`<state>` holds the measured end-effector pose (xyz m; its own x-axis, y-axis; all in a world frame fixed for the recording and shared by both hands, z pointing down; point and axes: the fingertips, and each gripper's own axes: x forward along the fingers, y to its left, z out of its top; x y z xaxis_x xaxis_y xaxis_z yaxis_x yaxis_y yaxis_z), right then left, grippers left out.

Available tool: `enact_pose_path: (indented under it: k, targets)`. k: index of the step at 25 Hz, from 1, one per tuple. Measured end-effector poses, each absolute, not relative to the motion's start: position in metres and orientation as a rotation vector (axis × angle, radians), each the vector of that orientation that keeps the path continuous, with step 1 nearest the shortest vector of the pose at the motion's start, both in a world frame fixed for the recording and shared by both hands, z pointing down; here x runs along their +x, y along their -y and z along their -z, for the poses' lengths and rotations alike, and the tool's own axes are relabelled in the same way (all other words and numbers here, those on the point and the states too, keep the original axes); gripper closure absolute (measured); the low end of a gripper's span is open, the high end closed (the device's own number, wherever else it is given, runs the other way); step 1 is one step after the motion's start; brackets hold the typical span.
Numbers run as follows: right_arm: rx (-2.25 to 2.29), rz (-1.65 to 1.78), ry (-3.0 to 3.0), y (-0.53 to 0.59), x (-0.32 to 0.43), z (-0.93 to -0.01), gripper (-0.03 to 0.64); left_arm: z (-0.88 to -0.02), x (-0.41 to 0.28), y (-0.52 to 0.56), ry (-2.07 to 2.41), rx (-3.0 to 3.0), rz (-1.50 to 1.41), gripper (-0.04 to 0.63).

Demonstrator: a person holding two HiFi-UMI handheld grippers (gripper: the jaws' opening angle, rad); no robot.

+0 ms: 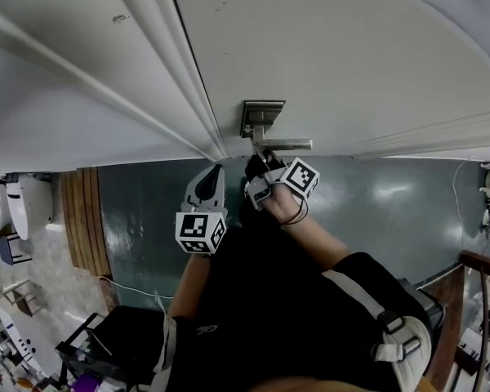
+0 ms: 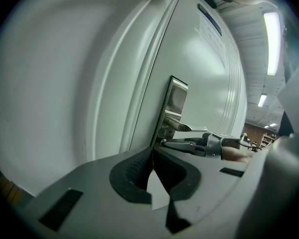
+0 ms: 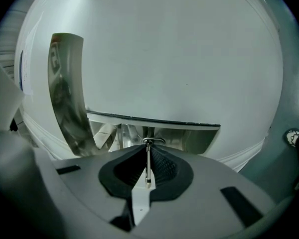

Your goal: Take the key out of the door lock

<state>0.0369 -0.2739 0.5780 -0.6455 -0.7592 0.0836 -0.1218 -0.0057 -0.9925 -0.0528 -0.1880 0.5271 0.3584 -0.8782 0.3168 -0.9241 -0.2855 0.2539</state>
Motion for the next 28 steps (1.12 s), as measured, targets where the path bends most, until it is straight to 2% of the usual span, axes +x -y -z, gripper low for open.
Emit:
enact_pose_path:
  k: [28]
  targets:
    - [-0.930,1.692,-1.933,0.221,0.026,-0.573,0.586,-0.522,-0.065,0.158,1.567,2.231,-0.158,0.571]
